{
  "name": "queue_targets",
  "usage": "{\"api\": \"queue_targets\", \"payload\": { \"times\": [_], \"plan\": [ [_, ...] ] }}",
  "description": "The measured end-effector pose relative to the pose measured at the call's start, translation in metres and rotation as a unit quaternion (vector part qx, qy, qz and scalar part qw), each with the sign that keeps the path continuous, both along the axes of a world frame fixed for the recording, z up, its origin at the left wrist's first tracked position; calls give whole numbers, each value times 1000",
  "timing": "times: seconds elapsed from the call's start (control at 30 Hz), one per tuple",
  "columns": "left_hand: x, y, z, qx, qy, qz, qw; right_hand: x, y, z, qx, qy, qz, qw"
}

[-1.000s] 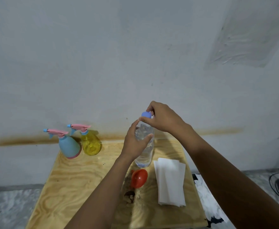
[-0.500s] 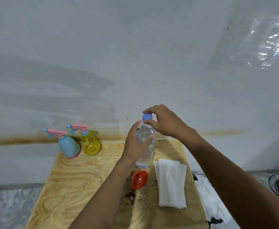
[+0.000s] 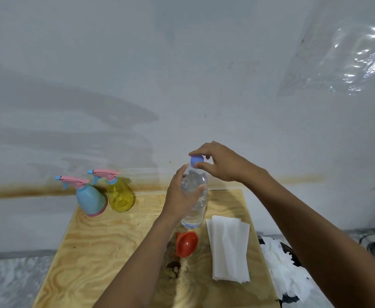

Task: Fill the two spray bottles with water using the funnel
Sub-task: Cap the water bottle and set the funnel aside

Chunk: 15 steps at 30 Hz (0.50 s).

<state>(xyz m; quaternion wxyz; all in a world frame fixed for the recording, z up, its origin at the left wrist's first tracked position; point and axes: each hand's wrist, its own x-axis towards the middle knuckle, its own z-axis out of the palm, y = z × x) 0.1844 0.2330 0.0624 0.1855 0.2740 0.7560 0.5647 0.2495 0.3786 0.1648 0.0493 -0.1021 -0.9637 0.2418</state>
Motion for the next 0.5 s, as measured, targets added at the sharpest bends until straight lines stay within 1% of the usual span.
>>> {"api": "queue_targets", "payload": {
  "times": [0.1,0.17,0.27,0.37,0.5],
  "plan": [
    [0,0,-1,2,-3,6,1000,0,-5,-6,12,13,-17,1000],
    [0,0,-2,2,-2,6,1000,0,-10,-10,1,39,-46,998],
    [0,1,-2,2,3,3,1000,-3,-24,-19,-37,112,-143,983],
    [-1,2,-2,1,6,5,1000,-7,-38,-27,-60,149,-218,963],
    [-2,0,-1,1,0,-1,1000,-5,-42,-36,-73,177,-227,955]
  ]
}}
